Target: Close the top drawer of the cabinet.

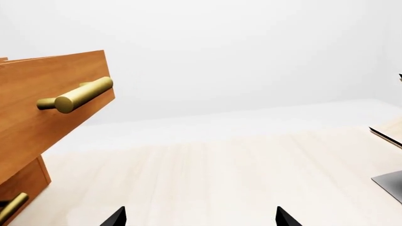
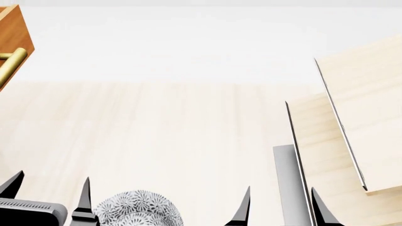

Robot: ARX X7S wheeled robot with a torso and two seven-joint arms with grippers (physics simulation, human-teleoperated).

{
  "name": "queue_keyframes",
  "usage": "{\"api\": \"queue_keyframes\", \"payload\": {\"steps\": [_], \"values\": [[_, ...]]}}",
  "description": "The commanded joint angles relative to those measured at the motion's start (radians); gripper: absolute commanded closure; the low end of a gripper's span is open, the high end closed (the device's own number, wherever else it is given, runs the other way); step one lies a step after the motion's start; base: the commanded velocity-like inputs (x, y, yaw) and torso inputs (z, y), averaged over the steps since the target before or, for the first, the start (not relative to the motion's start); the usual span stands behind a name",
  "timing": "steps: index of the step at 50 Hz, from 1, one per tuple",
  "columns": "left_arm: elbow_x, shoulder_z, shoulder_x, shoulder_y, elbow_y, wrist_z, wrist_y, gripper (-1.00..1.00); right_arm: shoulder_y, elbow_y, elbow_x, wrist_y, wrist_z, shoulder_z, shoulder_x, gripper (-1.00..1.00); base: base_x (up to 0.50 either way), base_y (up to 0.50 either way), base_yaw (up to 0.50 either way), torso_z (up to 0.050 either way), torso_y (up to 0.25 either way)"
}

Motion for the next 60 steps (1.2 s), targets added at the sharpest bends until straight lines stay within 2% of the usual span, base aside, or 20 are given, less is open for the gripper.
{"api": "queue_keyframes", "payload": {"steps": [1,7,16,20,33,38,39,46,54,60], "values": [[-0.002,0.012,-0.006,-0.043,-0.06,0.021,0.015,-1.0,0.005,0.016,-0.002,-0.011,0.004,-0.008,0.0,-1.0,0.0,0.0,0.0,0.0,0.0],[0.015,0.076,-0.014,-0.171,-0.255,0.106,0.049,-1.0,0.006,0.018,0.001,-0.012,0.006,-0.012,-0.002,-1.0,0.0,0.0,0.0,0.0,0.0],[0.019,0.098,-0.008,-0.356,-0.486,0.191,0.082,-1.0,0.008,0.022,0.006,-0.014,0.013,-0.01,-0.004,-1.0,0.0,0.0,0.0,0.0,0.0],[0.023,0.104,-0.006,-0.479,-0.647,0.244,0.107,-1.0,0.01,0.018,0.007,-0.012,0.018,-0.013,-0.006,-1.0,0.0,0.0,0.0,0.0,0.0],[0.066,0.09,0.013,-0.742,-1.038,0.268,0.177,-1.0,0.023,0.004,0.008,0.009,0.031,-0.022,-0.008,-1.0,0.0,0.0,0.0,0.0,0.0],[0.078,0.081,0.026,-0.88,-1.29,0.294,0.239,-1.0,0.025,-0.01,0.011,0.018,0.035,-0.021,-0.005,-1.0,0.0,0.0,0.0,0.0,0.0],[0.109,0.092,0.028,-0.922,-1.369,0.266,0.264,-1.0,0.027,-0.009,0.013,0.019,0.036,-0.018,-0.004,-1.0,0.0,0.0,0.0,0.0,0.0],[0.106,0.061,0.01,-1.043,-1.606,0.273,0.342,-1.0,0.031,-0.011,0.017,0.022,0.04,-0.018,-0.003,-1.0,0.0,0.0,0.0,0.0,0.0],[0.064,-0.005,-0.042,-1.142,-1.732,0.269,0.348,-1.0,0.027,-0.036,0.026,0.033,0.046,-0.015,0.0,-1.0,0.0,0.0,0.0,0.0,0.0],[0.038,-0.045,-0.101,-1.148,-1.69,0.245,0.298,-1.0,0.018,-0.036,0.034,0.028,0.045,-0.006,0.008,-1.0,0.0,0.0,0.0,0.0,0.0]]}}
